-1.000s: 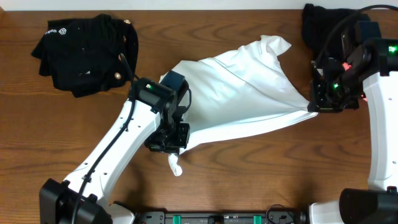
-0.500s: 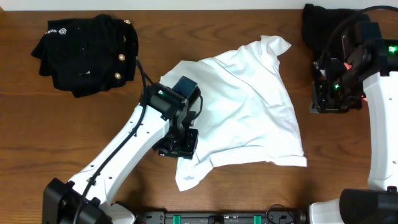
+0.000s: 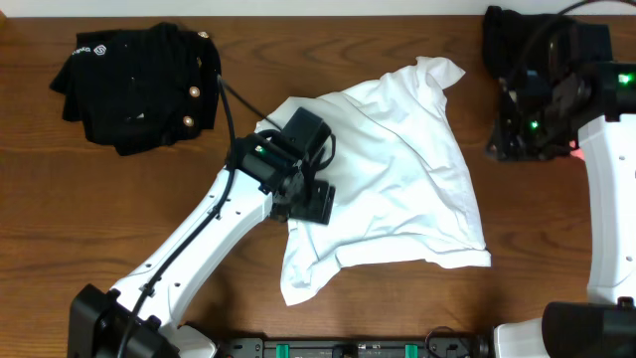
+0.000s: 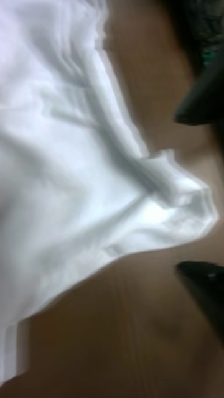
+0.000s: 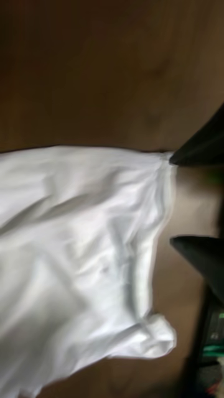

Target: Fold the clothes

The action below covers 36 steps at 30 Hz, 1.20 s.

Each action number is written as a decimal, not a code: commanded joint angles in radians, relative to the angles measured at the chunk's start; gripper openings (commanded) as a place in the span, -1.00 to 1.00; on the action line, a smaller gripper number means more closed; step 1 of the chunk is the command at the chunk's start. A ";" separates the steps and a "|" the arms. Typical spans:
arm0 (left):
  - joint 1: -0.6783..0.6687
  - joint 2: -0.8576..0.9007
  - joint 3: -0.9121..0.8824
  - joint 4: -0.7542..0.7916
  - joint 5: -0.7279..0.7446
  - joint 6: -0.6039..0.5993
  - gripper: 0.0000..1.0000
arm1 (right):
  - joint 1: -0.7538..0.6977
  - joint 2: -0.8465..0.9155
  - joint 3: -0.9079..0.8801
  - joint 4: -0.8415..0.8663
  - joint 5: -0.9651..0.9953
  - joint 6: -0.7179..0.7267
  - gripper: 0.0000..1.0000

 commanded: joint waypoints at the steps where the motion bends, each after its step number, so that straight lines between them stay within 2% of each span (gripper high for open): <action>1: 0.024 -0.003 0.000 0.112 -0.183 0.000 0.44 | 0.063 -0.018 -0.013 0.073 -0.073 -0.027 -0.19; 4: 0.063 -0.002 0.000 0.211 -0.198 0.000 0.45 | 0.126 -0.010 -0.032 0.167 -0.072 -0.034 -0.06; 8: 0.136 -0.002 0.000 0.284 -0.205 0.000 0.49 | 0.193 -0.006 -0.094 0.303 -0.073 -0.017 -0.03; 15: 0.292 -0.002 0.000 0.323 -0.205 -0.011 0.56 | 0.240 -0.006 -0.277 0.510 -0.074 0.173 -0.02; 19: 0.378 -0.002 0.000 0.366 -0.203 -0.029 0.56 | 0.242 -0.006 -0.401 0.512 -0.108 0.234 -0.09; 21: 0.398 -0.002 0.000 0.403 -0.200 -0.023 0.68 | 0.246 -0.006 -0.455 0.494 -0.135 0.249 -0.13; 24: 0.403 0.007 0.000 0.486 -0.182 0.058 0.72 | 0.262 -0.006 -0.519 0.464 -0.153 0.268 -0.17; 28: 0.392 0.077 0.000 0.602 0.013 0.212 0.72 | 0.307 -0.006 -0.572 0.426 -0.151 0.291 -0.19; 32: 0.376 0.177 0.000 0.640 0.036 0.259 0.67 | 0.341 -0.006 -0.582 0.381 -0.121 0.351 -0.33; 36: 0.376 0.266 0.000 0.677 0.079 0.299 0.42 | 0.357 -0.006 -0.583 0.369 -0.080 0.409 -0.35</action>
